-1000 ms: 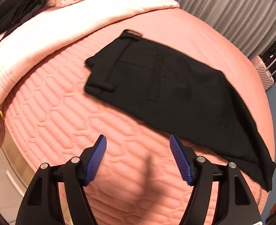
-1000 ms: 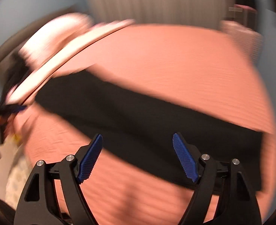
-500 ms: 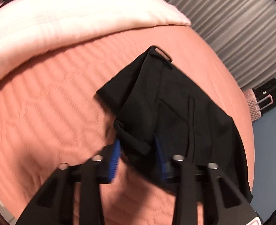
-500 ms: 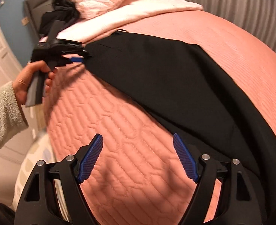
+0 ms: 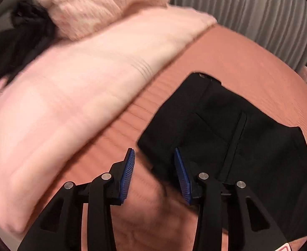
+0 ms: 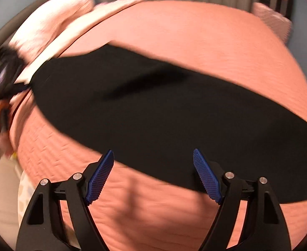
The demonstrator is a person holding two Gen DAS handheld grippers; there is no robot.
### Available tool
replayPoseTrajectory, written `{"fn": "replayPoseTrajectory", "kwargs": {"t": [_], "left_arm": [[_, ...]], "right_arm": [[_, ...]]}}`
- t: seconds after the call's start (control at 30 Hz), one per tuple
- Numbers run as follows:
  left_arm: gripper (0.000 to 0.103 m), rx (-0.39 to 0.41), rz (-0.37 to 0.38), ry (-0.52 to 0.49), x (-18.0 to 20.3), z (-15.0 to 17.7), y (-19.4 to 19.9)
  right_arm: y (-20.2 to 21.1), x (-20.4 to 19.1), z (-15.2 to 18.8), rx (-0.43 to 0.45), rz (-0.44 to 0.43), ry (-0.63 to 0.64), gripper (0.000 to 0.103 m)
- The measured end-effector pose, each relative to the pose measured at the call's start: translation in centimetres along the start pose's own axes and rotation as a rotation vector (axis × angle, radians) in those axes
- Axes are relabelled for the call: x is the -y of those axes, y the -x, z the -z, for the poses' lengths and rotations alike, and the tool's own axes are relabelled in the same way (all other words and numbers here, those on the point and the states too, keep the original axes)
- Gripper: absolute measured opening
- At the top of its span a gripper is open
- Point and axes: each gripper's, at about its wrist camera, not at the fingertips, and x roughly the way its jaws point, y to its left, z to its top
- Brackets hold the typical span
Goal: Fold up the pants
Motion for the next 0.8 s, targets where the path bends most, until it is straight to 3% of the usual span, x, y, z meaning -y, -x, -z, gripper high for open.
{"fn": "replayPoseTrajectory", "kwargs": {"t": [0.07,0.13,0.2,0.3,0.43,0.57,0.73,0.77,0.8], "left_arm": [[0.046,0.034,-0.044,-0.01,0.6,1.4,2.4],[0.046,0.07,0.009,-0.023,2.1,2.8,4.8],[0.053,0.088,0.058,-0.055,4.2,3.7,6.6],[0.063,0.113,0.174,-0.118,10.4,4.5,8.4],[0.064,0.126,0.259,-0.273,20.3,7.5,10.7],[0.067,0.079,0.369,-0.328,27.8,11.3,12.2],[0.067,0.02,0.38,-0.438,34.4,14.2,12.4],[0.067,0.015,0.382,-0.452,35.1,14.5,12.3],[0.067,0.011,0.381,-0.465,35.8,14.8,12.4]], "right_arm": [[1.1,5.9,-0.1,0.015,0.063,-0.1,0.077],[2.0,10.8,-0.3,0.024,0.128,-0.156,0.077],[2.8,16.1,-0.3,0.046,0.189,-0.219,0.077],[3.5,24.7,0.4,0.077,0.251,-0.355,0.077],[2.7,33.5,1.1,0.073,0.289,-0.459,0.077],[1.0,36.9,0.3,0.071,0.238,-0.416,0.077],[-0.9,34.8,-1.1,0.077,0.153,-0.237,0.076],[-1.7,34.5,-0.9,0.055,0.145,-0.216,0.073],[-2.9,34.4,-0.9,0.011,0.127,-0.191,0.052]]}}
